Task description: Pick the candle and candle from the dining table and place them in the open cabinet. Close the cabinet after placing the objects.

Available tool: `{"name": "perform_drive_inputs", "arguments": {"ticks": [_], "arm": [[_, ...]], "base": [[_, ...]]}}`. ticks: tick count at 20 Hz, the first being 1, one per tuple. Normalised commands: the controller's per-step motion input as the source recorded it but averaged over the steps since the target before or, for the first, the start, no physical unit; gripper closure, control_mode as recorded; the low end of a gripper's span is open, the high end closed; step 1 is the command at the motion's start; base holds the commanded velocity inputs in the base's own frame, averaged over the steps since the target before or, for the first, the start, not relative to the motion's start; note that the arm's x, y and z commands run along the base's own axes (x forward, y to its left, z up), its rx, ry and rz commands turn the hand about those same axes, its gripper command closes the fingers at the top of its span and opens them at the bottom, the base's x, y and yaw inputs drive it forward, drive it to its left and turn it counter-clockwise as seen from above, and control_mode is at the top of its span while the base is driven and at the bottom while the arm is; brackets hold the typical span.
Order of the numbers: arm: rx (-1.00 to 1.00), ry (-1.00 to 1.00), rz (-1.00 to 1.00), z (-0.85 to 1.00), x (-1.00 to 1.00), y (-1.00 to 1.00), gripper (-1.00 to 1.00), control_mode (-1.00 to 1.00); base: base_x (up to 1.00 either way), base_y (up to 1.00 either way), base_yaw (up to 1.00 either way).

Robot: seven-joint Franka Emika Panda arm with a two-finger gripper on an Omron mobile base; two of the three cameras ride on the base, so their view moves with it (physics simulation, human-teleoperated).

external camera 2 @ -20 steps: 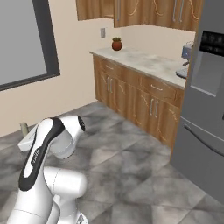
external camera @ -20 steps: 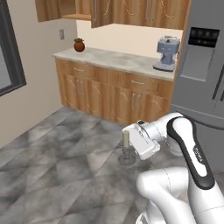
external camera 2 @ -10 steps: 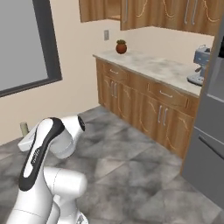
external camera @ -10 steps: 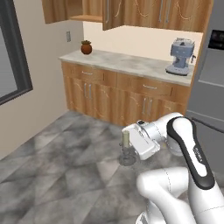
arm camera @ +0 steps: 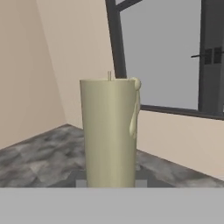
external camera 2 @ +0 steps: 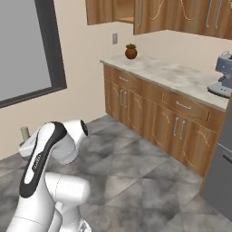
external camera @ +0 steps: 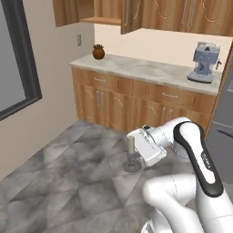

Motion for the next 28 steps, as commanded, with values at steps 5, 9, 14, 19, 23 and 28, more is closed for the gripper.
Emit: {"name": "perform_drive_inputs", "arguments": {"ticks": [5, 9, 14, 19, 23, 28], "arm": [[0.0, 0.0, 0.0, 0.0, 0.0, 0.0, 1.0, 1.0], [0.0, 0.0, 0.0, 0.0, 0.0, 0.0, 1.0, 1.0], [0.0, 0.0, 0.0, 0.0, 0.0, 0.0, 1.0, 1.0], [0.0, 0.0, 0.0, 0.0, 0.0, 0.0, 1.0, 1.0], [0.0, 0.0, 0.0, 0.0, 0.0, 0.0, 1.0, 1.0], [0.0, 0.0, 0.0, 0.0, 0.0, 0.0, 1.0, 1.0]], "base": [[0.66, 0.26, -0.03], [0.66, 0.28, -0.07], [0.66, 0.29, -0.09], [0.65, 0.3, -0.11], [0.59, 0.32, -0.23], [0.57, 0.32, -0.3]]}}
